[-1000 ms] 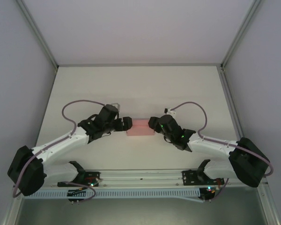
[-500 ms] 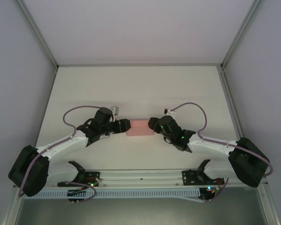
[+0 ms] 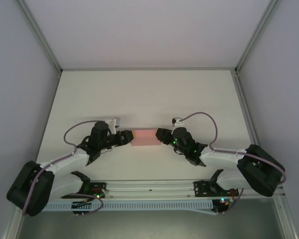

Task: Assemble paper box

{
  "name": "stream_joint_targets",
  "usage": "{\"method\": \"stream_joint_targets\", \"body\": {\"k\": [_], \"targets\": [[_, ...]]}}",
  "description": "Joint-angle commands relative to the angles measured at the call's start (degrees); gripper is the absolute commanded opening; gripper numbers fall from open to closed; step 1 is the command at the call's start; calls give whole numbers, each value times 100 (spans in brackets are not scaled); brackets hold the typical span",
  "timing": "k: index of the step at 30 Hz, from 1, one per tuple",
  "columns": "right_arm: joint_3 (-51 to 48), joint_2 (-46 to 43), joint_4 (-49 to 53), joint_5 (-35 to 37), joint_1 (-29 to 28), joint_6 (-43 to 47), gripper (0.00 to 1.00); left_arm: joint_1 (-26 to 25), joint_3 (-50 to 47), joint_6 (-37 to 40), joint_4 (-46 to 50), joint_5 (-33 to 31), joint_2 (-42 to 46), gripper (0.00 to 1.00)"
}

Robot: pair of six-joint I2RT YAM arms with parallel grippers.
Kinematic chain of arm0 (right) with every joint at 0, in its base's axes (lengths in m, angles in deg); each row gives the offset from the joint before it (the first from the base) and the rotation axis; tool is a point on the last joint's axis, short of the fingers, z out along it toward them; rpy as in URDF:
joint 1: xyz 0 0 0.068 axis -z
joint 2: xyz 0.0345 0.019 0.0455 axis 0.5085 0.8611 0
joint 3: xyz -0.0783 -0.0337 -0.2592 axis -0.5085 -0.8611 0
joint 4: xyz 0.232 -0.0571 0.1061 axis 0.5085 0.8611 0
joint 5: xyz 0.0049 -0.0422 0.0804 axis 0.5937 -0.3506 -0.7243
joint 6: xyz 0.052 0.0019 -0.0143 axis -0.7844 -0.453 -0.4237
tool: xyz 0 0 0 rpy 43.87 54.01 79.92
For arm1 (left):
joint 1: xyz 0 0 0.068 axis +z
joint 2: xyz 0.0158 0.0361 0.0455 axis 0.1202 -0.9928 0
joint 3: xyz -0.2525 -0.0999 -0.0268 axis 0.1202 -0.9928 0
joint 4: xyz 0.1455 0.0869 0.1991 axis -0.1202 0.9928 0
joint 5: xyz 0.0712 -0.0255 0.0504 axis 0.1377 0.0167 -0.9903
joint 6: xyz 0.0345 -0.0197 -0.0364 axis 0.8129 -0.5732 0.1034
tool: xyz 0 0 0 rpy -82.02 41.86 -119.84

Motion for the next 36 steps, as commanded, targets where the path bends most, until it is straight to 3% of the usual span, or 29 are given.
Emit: {"method": "stream_joint_targets", "body": {"k": [1, 3, 6, 13, 17, 19, 23, 25, 27, 29, 32, 33, 36], "targets": [[-575, 393, 952, -284, 140, 578, 42, 195, -501, -139, -291, 259, -48, 29], [-603, 502, 769, -486, 199, 630, 41, 219, -634, -205, -681, 440, -151, 21], [-597, 684, 566, -624, 228, 725, 37, 233, -732, -350, -1165, 653, -400, 1], [-657, 986, 104, -726, 264, 777, 24, 234, -727, -496, -1816, 1093, -859, 0], [-656, 951, 128, -639, 263, 851, 23, 231, -566, -183, -1082, 1028, -595, 0], [-557, 870, 312, -639, 268, 818, 24, 231, -402, 13, -619, 959, -397, 21], [-115, 640, 1264, -477, 269, 708, 30, 229, 29, 329, 401, 556, 19, 29], [158, 508, 1753, -359, 267, 622, 35, 230, 265, 458, 778, 448, 179, 47], [409, 366, 2109, -303, 258, 595, 41, 231, 555, 611, 1113, 410, 264, 59], [659, 216, 2406, -250, 260, 610, 47, 231, 821, 728, 1426, 297, 321, 62], [1051, 0, 2845, -87, 260, 624, 56, 226, 1195, 881, 1817, 118, 363, 89], [1200, -49, 3037, -5, 260, 626, 63, 226, 1337, 979, 2010, 26, 355, 91], [1584, -118, 3434, 126, 259, 786, 72, 229, 1685, 1177, 2484, -361, 369, 100]]}}
